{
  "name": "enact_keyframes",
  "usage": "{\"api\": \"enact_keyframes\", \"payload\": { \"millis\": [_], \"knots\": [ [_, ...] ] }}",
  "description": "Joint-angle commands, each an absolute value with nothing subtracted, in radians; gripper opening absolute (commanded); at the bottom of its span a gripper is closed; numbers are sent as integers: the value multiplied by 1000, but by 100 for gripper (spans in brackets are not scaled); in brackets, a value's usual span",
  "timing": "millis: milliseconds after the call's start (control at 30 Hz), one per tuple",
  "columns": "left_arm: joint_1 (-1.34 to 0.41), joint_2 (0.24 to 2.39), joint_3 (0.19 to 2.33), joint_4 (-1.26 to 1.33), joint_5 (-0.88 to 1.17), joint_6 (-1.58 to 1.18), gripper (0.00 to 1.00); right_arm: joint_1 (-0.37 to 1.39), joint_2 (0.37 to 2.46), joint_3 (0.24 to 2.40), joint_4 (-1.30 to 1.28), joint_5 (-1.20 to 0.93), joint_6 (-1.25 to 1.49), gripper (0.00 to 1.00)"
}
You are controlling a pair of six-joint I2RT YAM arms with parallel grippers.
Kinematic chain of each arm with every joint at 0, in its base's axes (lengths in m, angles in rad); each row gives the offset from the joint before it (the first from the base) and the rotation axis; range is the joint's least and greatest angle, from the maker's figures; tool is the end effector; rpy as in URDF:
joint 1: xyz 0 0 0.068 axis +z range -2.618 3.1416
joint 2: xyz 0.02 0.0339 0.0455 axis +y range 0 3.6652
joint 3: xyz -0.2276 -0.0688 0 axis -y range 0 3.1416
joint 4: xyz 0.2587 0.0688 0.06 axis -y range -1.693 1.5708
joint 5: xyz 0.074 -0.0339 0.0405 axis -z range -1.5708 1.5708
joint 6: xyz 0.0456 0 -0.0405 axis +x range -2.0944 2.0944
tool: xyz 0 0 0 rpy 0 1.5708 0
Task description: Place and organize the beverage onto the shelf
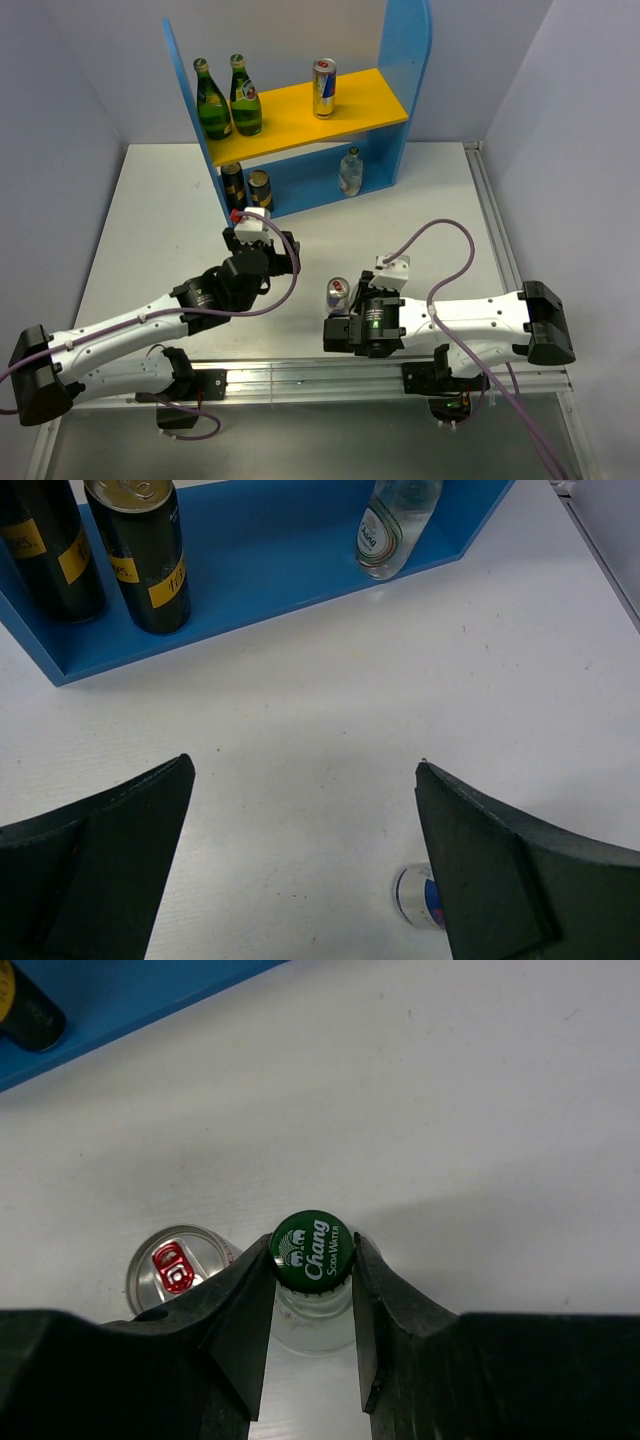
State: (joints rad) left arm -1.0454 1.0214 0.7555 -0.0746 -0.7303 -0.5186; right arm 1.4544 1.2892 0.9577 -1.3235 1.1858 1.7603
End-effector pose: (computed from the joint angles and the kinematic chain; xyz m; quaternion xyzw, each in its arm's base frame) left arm 0.1609 -0.2169 0.2615 -0.0003 0.7902 -0.1729 0.5880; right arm 0.0667 0.2069 0.2139 0.1030 0.8225 -0.0145 0.5592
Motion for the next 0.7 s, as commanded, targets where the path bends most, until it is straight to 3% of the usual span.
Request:
{"api": "enact_keyframes", "payload": {
  "millis": [0, 267, 667],
  "knots": [
    [-1042, 992, 739, -49, -736, -532, 99, 1428, 1267, 1042, -1212, 1361, 1542, 0],
    [-1042, 979, 729, -51, -742, -531, 99, 1310, 1085, 887, -547, 1212, 881, 0],
    [-1042, 997, 730, -32, -741, -520, 99, 1094, 1169, 880, -207, 1106, 609, 0]
  ]
}}
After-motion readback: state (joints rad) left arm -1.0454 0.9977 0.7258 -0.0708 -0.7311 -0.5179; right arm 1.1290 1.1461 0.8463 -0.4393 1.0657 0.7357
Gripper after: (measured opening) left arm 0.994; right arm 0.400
